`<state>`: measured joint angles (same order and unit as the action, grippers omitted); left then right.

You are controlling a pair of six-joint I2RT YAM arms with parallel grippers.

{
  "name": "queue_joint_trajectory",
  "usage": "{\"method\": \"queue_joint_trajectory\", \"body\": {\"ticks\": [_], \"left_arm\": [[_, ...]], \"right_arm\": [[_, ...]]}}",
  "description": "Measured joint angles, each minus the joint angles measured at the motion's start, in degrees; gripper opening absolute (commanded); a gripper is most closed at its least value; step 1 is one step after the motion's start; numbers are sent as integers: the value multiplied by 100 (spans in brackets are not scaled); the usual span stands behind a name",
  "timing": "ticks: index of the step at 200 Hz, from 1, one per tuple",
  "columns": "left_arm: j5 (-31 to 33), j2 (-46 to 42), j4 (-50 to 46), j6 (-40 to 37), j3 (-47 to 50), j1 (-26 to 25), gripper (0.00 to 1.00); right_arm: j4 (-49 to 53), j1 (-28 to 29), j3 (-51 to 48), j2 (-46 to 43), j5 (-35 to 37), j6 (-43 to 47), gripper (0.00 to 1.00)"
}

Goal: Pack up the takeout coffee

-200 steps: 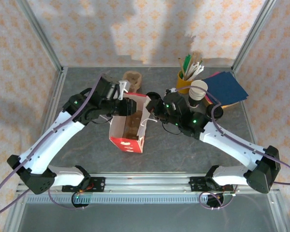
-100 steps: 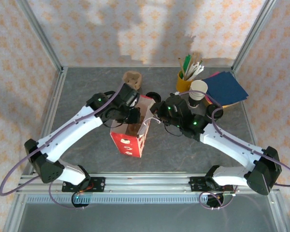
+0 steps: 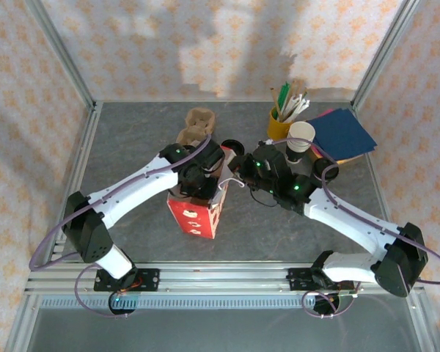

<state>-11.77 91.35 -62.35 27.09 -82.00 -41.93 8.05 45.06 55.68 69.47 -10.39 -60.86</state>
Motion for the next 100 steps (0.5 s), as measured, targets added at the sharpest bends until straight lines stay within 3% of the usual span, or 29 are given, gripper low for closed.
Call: {"method": "queue_joint_trajectory", "body": {"ticks": [100], "left_arm": [[-192, 588, 411, -328, 240, 229, 4]], "right_arm": [[-2, -28, 0, 0, -184, 0, 1]]}}
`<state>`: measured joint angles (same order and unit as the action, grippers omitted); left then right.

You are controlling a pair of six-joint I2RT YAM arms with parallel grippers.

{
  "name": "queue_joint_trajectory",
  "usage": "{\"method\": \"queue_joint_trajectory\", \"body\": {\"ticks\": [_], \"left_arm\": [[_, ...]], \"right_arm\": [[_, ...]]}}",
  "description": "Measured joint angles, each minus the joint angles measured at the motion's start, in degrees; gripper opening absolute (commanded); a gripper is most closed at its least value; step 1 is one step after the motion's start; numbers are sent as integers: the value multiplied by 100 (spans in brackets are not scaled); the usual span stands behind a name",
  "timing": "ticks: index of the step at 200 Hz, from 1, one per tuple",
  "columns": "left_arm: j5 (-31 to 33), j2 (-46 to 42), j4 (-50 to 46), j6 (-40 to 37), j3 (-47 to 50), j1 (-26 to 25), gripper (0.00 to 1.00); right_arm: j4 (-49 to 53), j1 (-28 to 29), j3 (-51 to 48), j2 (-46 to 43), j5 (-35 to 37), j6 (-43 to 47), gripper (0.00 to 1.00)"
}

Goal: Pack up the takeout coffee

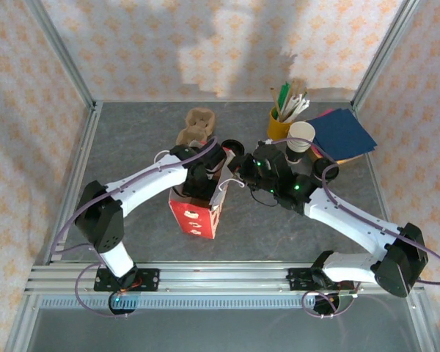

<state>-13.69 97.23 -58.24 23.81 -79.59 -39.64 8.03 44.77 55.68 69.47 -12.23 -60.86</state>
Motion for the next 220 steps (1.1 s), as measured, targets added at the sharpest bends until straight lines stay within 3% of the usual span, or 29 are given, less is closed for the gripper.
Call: {"method": "queue_joint_trajectory", "body": {"ticks": [220], "left_arm": [[-538, 455, 1110, -142, 894, 70, 0]], "right_arm": [[26, -133, 2, 4, -70, 46, 0]]}}
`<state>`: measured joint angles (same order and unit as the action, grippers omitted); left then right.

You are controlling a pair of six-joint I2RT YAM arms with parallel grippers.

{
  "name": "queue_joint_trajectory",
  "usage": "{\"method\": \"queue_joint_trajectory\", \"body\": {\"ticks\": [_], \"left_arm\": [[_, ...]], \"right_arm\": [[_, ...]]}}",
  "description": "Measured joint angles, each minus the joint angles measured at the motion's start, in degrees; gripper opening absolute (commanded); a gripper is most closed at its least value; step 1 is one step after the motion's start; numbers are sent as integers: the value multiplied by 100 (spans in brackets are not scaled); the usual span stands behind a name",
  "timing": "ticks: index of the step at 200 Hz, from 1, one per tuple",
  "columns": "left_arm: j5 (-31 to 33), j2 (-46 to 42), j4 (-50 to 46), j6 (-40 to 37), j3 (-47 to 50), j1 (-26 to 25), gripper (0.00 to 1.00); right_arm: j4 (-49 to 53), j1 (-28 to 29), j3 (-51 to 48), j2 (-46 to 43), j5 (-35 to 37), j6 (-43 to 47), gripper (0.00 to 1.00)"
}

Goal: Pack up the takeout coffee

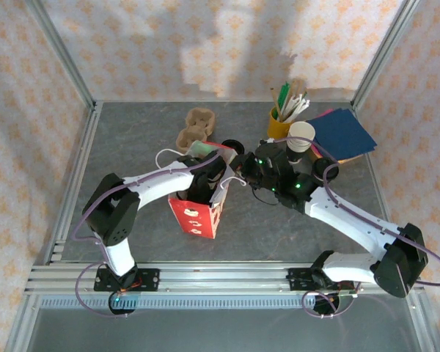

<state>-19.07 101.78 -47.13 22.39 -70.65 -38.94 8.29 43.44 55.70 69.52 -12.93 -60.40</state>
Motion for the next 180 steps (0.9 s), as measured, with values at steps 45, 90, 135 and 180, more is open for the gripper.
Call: {"method": "queue_joint_trajectory", "body": {"ticks": [45, 90, 135, 180], "left_arm": [[-2, 0, 133, 0, 70, 11, 0], [-22, 0, 138, -90, 70, 162, 0], [-131, 26, 166, -111, 63, 155, 0], [-153, 66, 258, -105, 48, -46, 0]], "right_arm": [[103, 0, 98, 2, -15, 52, 0], [369, 2, 286, 2, -42, 127, 1], [413, 0, 302, 2, -61, 151, 0], [439, 0, 345, 0, -105, 151, 0]]}}
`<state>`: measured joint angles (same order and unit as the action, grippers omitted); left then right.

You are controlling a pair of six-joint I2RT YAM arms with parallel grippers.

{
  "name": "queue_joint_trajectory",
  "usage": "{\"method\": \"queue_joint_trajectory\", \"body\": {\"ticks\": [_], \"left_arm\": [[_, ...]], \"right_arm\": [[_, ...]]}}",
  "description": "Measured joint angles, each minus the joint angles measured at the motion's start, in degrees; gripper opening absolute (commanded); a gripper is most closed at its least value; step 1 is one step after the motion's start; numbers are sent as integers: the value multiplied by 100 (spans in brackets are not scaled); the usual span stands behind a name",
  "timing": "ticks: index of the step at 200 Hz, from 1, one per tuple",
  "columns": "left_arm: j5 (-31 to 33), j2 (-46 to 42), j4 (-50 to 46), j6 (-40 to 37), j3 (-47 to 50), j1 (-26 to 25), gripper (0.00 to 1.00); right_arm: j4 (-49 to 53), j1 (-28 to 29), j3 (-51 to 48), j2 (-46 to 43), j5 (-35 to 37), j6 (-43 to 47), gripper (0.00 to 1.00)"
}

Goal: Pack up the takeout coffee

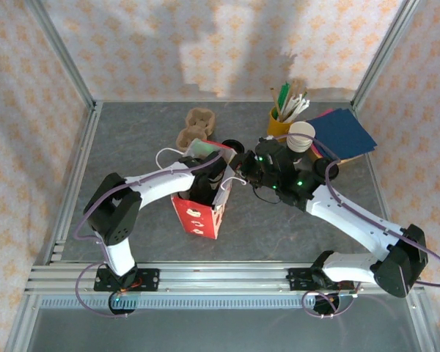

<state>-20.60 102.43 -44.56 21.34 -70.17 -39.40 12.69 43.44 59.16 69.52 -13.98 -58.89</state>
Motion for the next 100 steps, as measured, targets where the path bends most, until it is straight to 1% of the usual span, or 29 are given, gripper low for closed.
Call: {"method": "queue_joint_trajectory", "body": {"ticks": [100], "left_arm": [[7, -9, -37, 131, -87, -17, 0]], "right_arm": [[223, 0, 151, 17, 13, 111, 0]]}}
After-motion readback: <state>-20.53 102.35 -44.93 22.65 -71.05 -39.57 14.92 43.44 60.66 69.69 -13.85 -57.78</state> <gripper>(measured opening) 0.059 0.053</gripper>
